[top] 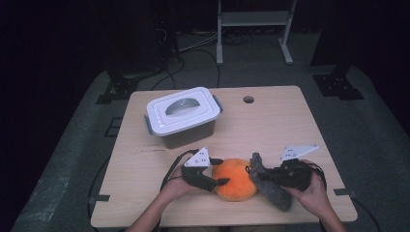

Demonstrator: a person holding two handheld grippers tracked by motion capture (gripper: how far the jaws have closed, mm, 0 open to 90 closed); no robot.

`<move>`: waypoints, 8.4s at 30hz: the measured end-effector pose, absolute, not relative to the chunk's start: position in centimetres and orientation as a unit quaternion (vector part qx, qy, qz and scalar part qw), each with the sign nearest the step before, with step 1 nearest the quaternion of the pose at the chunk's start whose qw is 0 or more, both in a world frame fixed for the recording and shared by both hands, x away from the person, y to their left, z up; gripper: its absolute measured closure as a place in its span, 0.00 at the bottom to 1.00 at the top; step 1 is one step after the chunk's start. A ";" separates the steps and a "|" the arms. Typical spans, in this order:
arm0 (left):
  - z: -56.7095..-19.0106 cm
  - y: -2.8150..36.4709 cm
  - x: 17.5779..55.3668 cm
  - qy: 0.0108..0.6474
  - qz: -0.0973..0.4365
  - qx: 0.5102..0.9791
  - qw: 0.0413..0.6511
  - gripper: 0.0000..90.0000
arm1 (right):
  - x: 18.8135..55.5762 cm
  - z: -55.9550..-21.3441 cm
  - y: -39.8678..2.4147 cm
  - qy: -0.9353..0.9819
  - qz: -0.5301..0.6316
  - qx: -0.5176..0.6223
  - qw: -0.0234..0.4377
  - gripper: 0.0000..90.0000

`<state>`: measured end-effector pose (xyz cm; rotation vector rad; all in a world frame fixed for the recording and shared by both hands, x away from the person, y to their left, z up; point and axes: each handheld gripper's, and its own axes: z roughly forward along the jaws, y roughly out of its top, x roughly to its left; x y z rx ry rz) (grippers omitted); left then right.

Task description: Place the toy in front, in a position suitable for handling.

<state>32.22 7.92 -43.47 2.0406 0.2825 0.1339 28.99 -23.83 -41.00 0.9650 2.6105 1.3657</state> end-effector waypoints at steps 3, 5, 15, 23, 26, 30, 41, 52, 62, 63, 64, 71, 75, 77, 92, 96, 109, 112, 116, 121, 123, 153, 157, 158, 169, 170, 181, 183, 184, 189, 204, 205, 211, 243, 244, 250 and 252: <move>-43.5 7.2 32.3 0.125 0.062 0.848 0.512 0.35 | 28.2 -39.8 -22.3 0.841 0.463 0.280 0.025 0.88; -43.6 7.0 32.3 0.124 0.068 0.854 0.501 0.33 | 27.9 -39.7 -20.9 0.852 0.451 0.262 0.038 0.88; -43.8 7.4 32.5 0.127 0.064 0.854 0.500 0.33 | 27.9 -40.7 -22.0 0.869 0.410 0.271 0.049 0.88; -43.9 7.4 32.5 0.126 0.071 0.855 0.497 0.33 | 27.1 -39.5 -18.9 0.880 0.415 0.223 0.063 0.88; -43.9 7.5 32.6 0.126 0.069 0.854 0.499 0.33 | 27.2 -40.1 -18.5 0.886 0.404 0.218 0.061 0.88; -43.8 7.5 32.5 0.122 0.076 0.857 0.496 0.33 | 26.9 -40.5 -19.8 0.889 0.394 0.226 0.064 0.88; -43.7 7.3 32.4 0.129 0.099 0.854 0.494 0.32 | 26.1 -40.1 -17.6 0.898 0.385 0.201 0.070 0.88; -43.8 7.0 32.0 0.103 0.079 0.855 0.502 0.32 | 26.8 -39.1 -20.1 0.871 0.428 0.235 0.062 0.87; -42.8 6.7 31.3 0.105 0.074 0.865 0.485 0.21 | 27.6 -40.2 -20.5 0.875 0.411 0.252 0.051 0.87; -42.7 6.6 31.1 0.102 0.077 0.869 0.479 0.21 | 27.6 -40.3 -20.6 0.876 0.409 0.253 0.048 0.87; -42.7 6.5 30.9 0.099 0.080 0.870 0.476 0.21 | 27.5 -40.5 -20.8 0.876 0.408 0.253 0.044 0.87; -42.9 6.1 30.7 0.083 0.083 0.874 0.471 0.25 | 27.1 -38.8 -20.3 0.872 0.420 0.246 0.058 0.88; -42.9 6.0 30.4 0.072 0.087 0.879 0.463 0.23 | 27.7 -38.4 -18.9 0.878 0.409 0.237 0.071 0.88; -42.9 6.1 30.5 0.073 0.086 0.879 0.463 0.22 | 28.2 -38.9 -18.6 0.880 0.406 0.239 0.062 0.88; -42.9 6.0 30.3 0.067 0.087 0.880 0.462 0.21 | 27.9 -37.9 -21.8 0.857 0.444 0.258 0.044 0.88; -42.8 6.0 30.0 0.056 0.090 0.879 0.465 0.21 | 28.8 -38.1 -21.2 0.855 0.444 0.264 0.043 0.88; -42.7 5.8 30.0 0.065 0.069 0.872 0.480 0.25 | 27.9 -38.5 -21.9 0.876 0.410 0.252 0.002 0.87; -42.5 5.4 29.6 0.044 0.086 0.874 0.476 0.27 | 27.8 -37.1 -21.2 0.867 0.436 0.241 0.022 0.87; -42.5 5.4 29.2 0.029 0.096 0.876 0.471 0.29 | 27.8 -37.5 -19.3 0.884 0.410 0.220 0.035 0.87; -42.6 5.5 29.3 0.031 0.089 0.874 0.477 0.28 | 28.4 -38.5 -20.5 0.885 0.403 0.232 0.000 0.87; -42.7 5.5 29.4 0.031 0.087 0.874 0.478 0.27 | 28.5 -38.5 -21.5 0.885 0.395 0.245 -0.001 0.87; -42.6 5.4 29.2 -0.001 0.090 0.867 0.490 0.18 | 29.3 -38.8 -22.1 0.865 0.427 0.263 -0.026 0.87; -42.6 5.3 28.9 -0.018 0.095 0.869 0.485 0.29 | 29.0 -38.1 -22.1 0.868 0.424 0.256 -0.020 0.87; -42.5 5.2 28.8 -0.025 0.098 0.869 0.484 0.30 | 28.9 -37.7 -21.9 0.867 0.428 0.254 -0.015 0.87; -42.4 4.9 27.8 -0.065 0.132 0.866 0.479 0.33 | 29.0 -37.4 -20.9 0.864 0.439 0.247 -0.008 0.87; -42.4 4.9 27.8 -0.063 0.129 0.866 0.480 0.33 | 29.2 -37.6 -21.5 0.861 0.439 0.256 -0.009 0.87; -42.9 5.7 29.3 -0.005 0.093 0.872 0.481 0.32 | 29.7 -38.6 -24.0 0.849 0.438 0.294 -0.001 0.87; -43.0 5.9 29.7 0.008 0.087 0.874 0.478 0.32 | 29.2 -38.1 -23.3 0.851 0.445 0.278 0.000 0.87; -43.1 6.1 29.9 0.014 0.085 0.875 0.476 0.32 | 29.0 -37.9 -22.9 0.854 0.445 0.270 0.002 0.87; -43.5 6.7 30.7 0.038 0.077 0.875 0.477 0.32 | 28.2 -37.9 -20.8 0.872 0.426 0.240 -0.001 0.87; -42.8 6.6 30.0 0.005 0.099 0.850 0.517 0.43 | 29.7 -39.4 -23.4 0.850 0.435 0.295 0.026 0.86; -42.8 6.4 30.1 0.010 0.103 0.850 0.517 0.44 | 29.6 -39.1 -23.3 0.852 0.433 0.292 0.033 0.87; -42.7 5.4 30.0 0.065 0.100 0.848 0.517 0.45 | 27.9 -36.6 -21.2 0.864 0.437 0.244 0.061 0.87; -44.0 5.4 30.6 0.093 0.094 0.849 0.511 0.40 | 26.8 -38.1 -20.5 0.893 0.389 0.222 0.052 0.87; -44.0 5.4 30.5 0.087 0.095 0.849 0.512 0.40 | 26.8 -37.9 -20.5 0.891 0.392 0.223 0.055 0.87; -43.6 4.7 28.9 0.009 0.125 0.848 0.514 0.40 | 26.9 -36.6 -19.7 0.881 0.411 0.222 0.080 0.87; -43.5 4.5 28.7 0.000 0.131 0.852 0.507 0.40 | 26.8 -36.6 -19.4 0.884 0.405 0.218 0.081 0.87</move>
